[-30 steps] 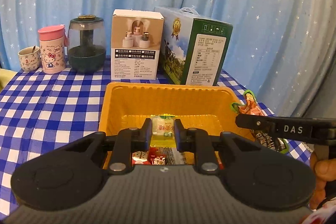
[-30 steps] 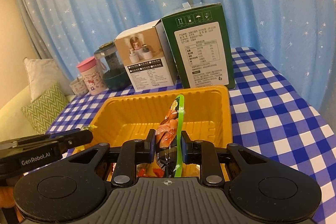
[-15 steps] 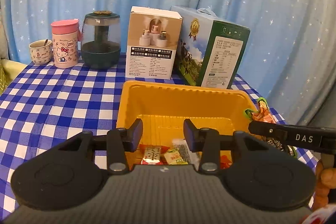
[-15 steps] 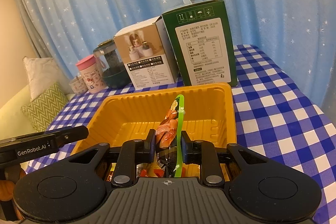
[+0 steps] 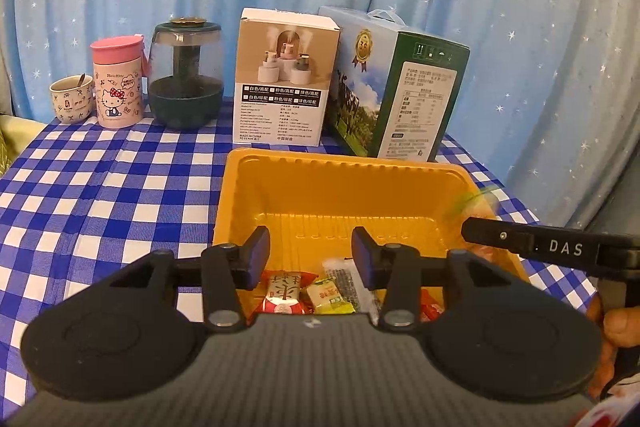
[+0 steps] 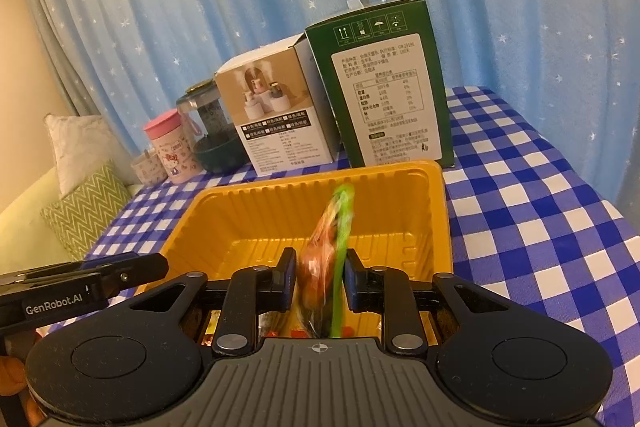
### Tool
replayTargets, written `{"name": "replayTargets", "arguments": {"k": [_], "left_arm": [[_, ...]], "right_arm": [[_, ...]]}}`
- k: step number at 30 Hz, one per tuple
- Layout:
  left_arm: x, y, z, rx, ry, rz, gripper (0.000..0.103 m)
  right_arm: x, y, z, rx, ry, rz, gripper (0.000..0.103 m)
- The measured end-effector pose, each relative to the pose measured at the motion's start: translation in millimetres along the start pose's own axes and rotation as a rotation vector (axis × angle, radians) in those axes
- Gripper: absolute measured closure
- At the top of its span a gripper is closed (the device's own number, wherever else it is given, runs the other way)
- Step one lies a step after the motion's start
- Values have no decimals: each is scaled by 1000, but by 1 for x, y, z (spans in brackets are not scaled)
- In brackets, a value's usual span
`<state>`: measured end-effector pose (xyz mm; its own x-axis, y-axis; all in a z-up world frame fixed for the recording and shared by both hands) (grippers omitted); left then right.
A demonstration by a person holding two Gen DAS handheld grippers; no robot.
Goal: Organize snacks
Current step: 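Carry the foil packet and yellow candy into the orange tray and release both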
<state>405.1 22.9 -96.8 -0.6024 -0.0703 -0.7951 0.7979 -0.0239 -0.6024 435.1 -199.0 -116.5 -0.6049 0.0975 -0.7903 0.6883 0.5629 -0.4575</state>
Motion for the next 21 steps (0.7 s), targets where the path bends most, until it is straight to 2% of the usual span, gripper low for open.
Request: {"name": "replayTargets", "arguments": {"k": [1,3,21], "left_arm": [[1,0,0,0,1,-1,61],[1,0,0,1,2,-3,61],[6,-7,7,11,24,2,59]], "right_arm": [[0,0,2,6,5,3,60],[-1,-2,5,17,19,13,55],[1,-10,5,37,10,13,55]]}}
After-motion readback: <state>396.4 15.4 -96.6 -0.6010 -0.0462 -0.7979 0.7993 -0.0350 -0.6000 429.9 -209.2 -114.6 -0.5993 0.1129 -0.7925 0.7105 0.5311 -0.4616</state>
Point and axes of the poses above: each gripper's, at about its wrist camera, not at the fingertips, and y roughly the way its jaws point, z to its right, x to its underside, the point moved 5 cm from there along y, roughly the way its jaws point, and after that the axes turned 8 degrees about -x, right-handed, at the moved point
